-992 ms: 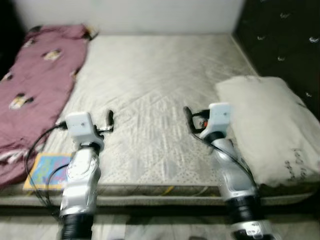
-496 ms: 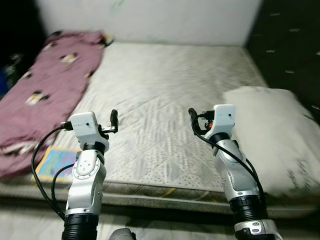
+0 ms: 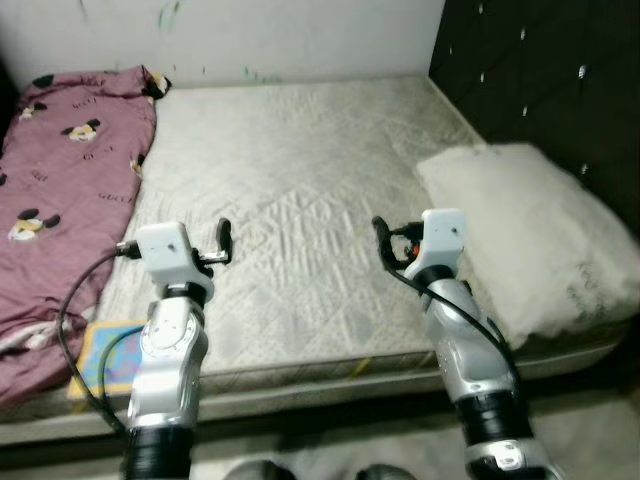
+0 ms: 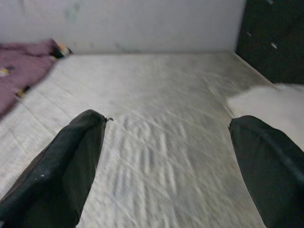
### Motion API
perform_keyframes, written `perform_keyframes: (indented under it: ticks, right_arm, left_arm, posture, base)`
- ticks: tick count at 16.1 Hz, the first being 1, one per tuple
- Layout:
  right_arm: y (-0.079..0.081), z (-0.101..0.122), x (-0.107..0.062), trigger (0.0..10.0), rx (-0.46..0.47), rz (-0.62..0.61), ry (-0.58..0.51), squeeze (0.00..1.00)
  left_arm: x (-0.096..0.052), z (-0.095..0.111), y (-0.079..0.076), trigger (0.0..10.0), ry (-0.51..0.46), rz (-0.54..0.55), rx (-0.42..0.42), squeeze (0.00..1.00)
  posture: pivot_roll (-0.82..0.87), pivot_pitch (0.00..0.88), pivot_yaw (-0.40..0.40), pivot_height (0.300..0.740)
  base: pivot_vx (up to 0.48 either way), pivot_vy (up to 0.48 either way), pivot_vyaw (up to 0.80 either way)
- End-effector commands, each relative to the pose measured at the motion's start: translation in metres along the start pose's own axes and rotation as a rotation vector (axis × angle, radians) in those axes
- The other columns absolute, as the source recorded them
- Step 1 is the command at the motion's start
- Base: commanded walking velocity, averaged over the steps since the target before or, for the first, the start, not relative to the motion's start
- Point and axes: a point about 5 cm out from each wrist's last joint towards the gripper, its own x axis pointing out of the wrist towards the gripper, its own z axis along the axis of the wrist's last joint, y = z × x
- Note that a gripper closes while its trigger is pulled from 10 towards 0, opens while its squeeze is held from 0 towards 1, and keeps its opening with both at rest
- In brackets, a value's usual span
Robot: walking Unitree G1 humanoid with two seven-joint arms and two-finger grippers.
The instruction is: Clean up the room
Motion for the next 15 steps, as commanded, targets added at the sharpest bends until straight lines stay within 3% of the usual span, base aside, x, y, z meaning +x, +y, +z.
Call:
perform_keyframes:
  ticks: [1, 13, 15]
  right_arm:
    - [0.002, 0.004, 0.002, 10.0, -0.001, 0.007, -0.012, 0.0]
    - [0.012, 0.009, 0.015, 10.0, -0.044, 0.083, -0.023, 0.0]
    - [0.009, 0.017, 0.022, 10.0, -0.063, 0.078, -0.043, 0.0]
  left_arm:
    - [0.0, 0.001, 0.004, 10.0, 0.002, 0.008, 0.009, 0.0]
    - [0.007, 0.006, 0.002, 10.0, -0.012, 0.027, -0.001, 0.0]
    - [0.015, 0.022, -0.004, 10.0, -0.072, 0.004, 0.01, 0.0]
  posture:
    - [-0.07, 0.0, 0.021, 0.74]
    - [-0.08, 0.0, 0.026, 0.74]
    - [-0.07, 0.0, 0.022, 0.74]
  base:
    - [0.0, 0.48, 0.0]
    - [0.0, 0.479, 0.0]
    - [0.0, 0.471, 0.0]
